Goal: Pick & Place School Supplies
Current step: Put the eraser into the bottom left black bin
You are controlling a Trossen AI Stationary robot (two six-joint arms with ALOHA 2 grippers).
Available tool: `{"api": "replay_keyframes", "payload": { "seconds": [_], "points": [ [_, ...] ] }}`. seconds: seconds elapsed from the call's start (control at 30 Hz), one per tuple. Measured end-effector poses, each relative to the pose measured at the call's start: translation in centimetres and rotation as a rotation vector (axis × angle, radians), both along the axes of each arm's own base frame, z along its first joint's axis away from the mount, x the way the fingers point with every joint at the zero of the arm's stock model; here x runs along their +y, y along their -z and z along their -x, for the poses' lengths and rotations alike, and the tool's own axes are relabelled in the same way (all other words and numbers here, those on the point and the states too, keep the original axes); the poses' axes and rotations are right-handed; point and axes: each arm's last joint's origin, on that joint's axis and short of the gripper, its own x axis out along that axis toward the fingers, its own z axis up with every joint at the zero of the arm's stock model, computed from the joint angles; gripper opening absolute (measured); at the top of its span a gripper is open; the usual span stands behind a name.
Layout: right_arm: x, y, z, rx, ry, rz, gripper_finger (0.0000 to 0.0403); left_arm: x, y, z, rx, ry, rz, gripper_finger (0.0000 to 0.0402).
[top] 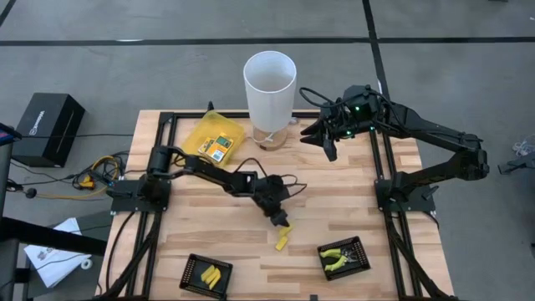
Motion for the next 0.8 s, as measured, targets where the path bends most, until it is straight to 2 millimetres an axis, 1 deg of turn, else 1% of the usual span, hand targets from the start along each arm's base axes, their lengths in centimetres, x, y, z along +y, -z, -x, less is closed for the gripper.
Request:
{"api": "replay_keyframes", "payload": {
  "seconds": [0.1, 0.2, 0.37, 0.57, 0.7, 0.8],
  "points": [
    [0.0, 0.0, 0.0, 0.000, 0.000, 0.002, 0.0118, -0.4, 0.1, 0.0, 0.000, 0.009, 0.005, 0.0108],
    [0.0, 0.0, 0.0, -0.001, 0.000, 0.003, 0.0118, -0.3, 0.0, 0.0, -0.002, 0.007, 0.007, 0.0108],
    [0.0, 0.0, 0.0, -0.001, 0.001, 0.002, 0.0118, -0.4, 1.5, -0.4, 0.007, -0.008, 0.033, 0.0107],
    [0.0, 0.0, 0.0, 0.001, 0.001, 0.000, 0.0118, -1.1, 1.9, -0.8, -0.016, -0.002, 0.070, 0.0085],
    [0.0, 0.0, 0.0, 0.001, 0.001, 0.000, 0.0118, -1.0, 1.9, -0.8, -0.015, -0.005, 0.060, 0.0073],
    [0.0, 0.0, 0.0, 0.000, 0.001, 0.000, 0.0118, -0.9, 2.3, -0.5, 0.012, 0.002, 0.031, 0.0073]
  ]
}}
